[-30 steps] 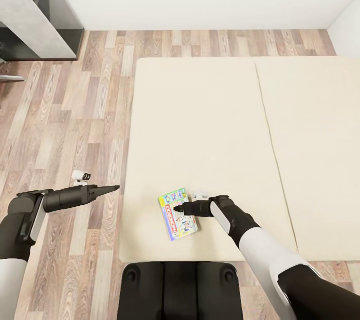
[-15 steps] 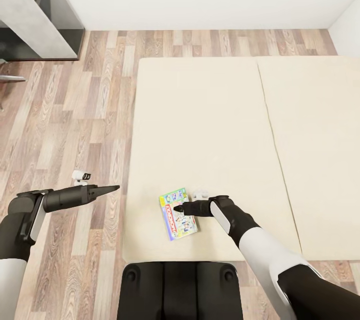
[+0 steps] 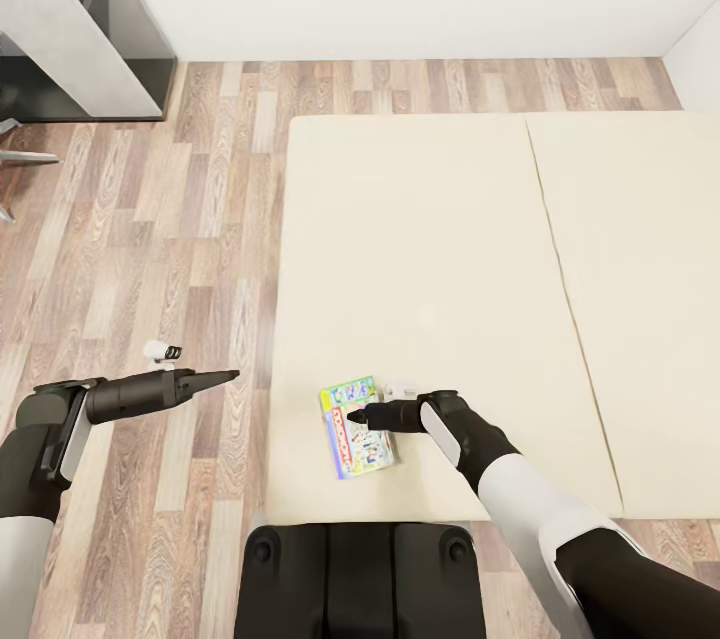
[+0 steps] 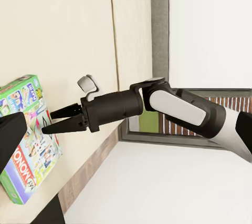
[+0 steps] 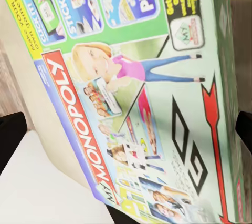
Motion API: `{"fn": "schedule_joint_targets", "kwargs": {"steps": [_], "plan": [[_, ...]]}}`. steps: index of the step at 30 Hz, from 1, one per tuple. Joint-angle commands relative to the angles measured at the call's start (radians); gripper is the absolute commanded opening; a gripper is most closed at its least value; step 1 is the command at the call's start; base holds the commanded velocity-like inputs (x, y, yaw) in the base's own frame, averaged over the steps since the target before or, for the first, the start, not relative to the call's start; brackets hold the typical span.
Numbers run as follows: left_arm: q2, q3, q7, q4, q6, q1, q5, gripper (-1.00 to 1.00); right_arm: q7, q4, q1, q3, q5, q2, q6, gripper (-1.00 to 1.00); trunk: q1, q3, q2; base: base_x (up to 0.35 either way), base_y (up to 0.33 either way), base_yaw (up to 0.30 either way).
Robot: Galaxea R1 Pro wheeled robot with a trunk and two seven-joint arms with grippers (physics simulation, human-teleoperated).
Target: Put all the toys in the child's room - the three board games (two on the bed and one on the table), the two jigsaw puzzles on the table, and the tennis ball on the table - inside the toy box on the table in the child's room.
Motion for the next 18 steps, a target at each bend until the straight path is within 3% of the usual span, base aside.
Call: {"fn": "schedule_joint_targets", "kwargs": {"steps": [1,10,18], "plan": [[0.0,0.0,-0.004,0.0,0.011,0.0,0.0,1.0,0.001,-0.001,0.0,0.002,-0.002,0.0,0.004,1.0,0.001,-0.001,-0.002,0.0,0.138,0.0],[0.0,0.0,-0.004,0.0,0.012,0.0,0.0,1.0,0.001,-0.001,0.0,0.002,-0.002,0.0,0.004,1.0,0.001,-0.001,-0.002,0.0,0.122,0.0],[-0.004,0.0,-0.004,0.0,0.011,0.0,0.001,1.0,0.0,0.003,0.003,-0.004,-0.003,0.006,0.002,1.0,0.001,-0.001,-0.002,0.0,0.0,0.0]]}}
